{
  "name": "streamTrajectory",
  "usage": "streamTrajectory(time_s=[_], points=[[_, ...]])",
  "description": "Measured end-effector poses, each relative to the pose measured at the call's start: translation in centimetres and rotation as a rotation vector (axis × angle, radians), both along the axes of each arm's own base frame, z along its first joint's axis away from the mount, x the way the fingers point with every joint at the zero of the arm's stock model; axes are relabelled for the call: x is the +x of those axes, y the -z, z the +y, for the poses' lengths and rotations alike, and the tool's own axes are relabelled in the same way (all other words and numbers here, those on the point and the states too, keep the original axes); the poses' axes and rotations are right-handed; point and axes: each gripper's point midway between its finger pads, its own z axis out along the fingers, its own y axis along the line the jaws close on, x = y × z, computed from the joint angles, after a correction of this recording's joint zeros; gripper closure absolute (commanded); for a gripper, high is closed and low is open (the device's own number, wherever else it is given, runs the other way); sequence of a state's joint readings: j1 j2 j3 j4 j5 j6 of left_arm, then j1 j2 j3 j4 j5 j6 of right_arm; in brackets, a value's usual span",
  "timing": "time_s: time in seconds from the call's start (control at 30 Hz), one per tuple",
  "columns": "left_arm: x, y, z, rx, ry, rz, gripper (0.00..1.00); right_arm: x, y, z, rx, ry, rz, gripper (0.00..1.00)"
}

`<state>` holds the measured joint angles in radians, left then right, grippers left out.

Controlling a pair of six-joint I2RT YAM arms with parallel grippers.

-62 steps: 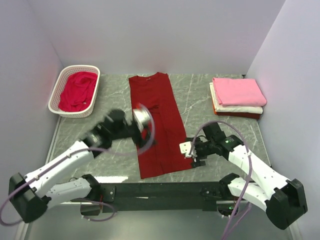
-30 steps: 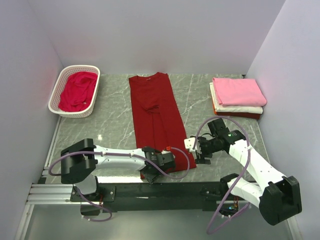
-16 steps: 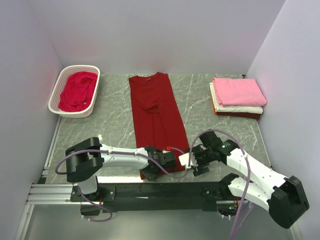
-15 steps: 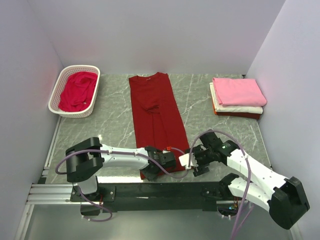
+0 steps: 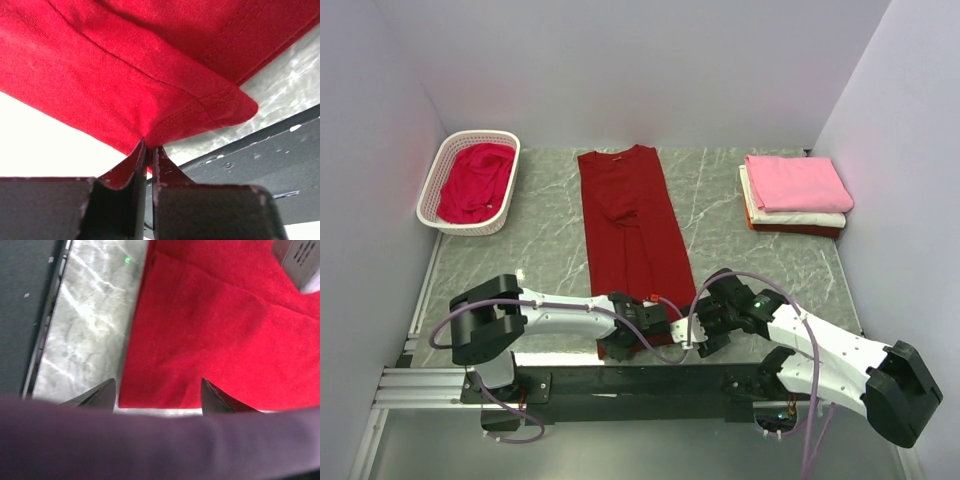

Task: Fold and stack the t-shirts
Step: Fold the tshirt

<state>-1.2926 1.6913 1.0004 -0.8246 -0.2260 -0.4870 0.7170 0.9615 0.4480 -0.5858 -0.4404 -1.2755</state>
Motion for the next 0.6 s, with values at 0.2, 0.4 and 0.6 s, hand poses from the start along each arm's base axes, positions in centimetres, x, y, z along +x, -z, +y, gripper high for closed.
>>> streamTrajectory(time_s=[0.2,0.4,0.6], points=[[-0.3,-0.1,0.9,-0.004,-0.008,0.018,0.98,0.2,0.5,0.8,-0.028,-0.008,-0.023,0.41],[-0.5,-0.1,-0.1,-0.07,-0.01,0.04,0.98,-0.2,-0.8,1.5,-0.001,-0.024,-0.025,0.36],[-0.9,-0.2,-1.5,-0.154,-0.004,0.064,0.98,-0.6,-1.7,1.3,0.002,-0.037,-0.023,0.36]])
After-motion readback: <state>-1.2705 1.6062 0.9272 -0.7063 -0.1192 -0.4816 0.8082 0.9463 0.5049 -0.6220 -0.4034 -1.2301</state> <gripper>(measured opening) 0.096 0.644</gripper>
